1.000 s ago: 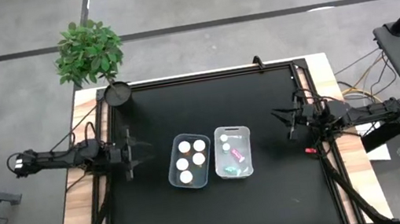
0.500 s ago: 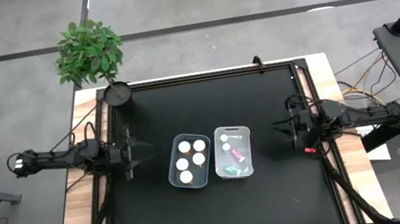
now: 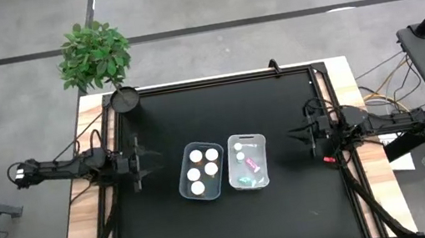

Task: Pick and place medicine bottles into bin by pill shape (circle, oval)
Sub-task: Return to Home Position

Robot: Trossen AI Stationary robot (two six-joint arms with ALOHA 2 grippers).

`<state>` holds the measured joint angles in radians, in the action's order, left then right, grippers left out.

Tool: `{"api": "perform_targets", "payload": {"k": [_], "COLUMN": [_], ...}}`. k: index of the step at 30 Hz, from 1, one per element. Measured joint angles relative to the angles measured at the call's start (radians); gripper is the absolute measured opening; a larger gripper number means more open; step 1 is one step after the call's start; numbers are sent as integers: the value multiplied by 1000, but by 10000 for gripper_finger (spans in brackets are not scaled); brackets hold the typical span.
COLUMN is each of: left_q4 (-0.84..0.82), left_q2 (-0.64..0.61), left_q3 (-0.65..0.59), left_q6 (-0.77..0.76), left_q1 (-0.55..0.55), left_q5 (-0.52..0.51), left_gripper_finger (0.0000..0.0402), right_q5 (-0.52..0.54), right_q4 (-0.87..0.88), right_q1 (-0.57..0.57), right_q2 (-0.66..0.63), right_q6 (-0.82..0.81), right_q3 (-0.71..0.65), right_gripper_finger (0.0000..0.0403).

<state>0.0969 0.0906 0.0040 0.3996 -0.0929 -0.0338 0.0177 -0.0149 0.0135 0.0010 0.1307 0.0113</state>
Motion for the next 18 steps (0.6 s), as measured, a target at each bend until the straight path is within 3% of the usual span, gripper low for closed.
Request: {"api": "perform_targets", "payload": {"k": [9,18], "left_q4": [0,0], "left_q2": [0,0], "left_q3": [0,0], "left_q6": [0,0], "left_q1": [0,0], "left_q5": [0,0], "left_gripper_finger": [175,175], "right_q5": [0,0], "right_q4": [0,0], "right_q1": [0,0], "right_q2": [2,2], "right_q6": [-235,-231], "right_q3": [0,-1], "right_gripper_finger": [50,50]}}
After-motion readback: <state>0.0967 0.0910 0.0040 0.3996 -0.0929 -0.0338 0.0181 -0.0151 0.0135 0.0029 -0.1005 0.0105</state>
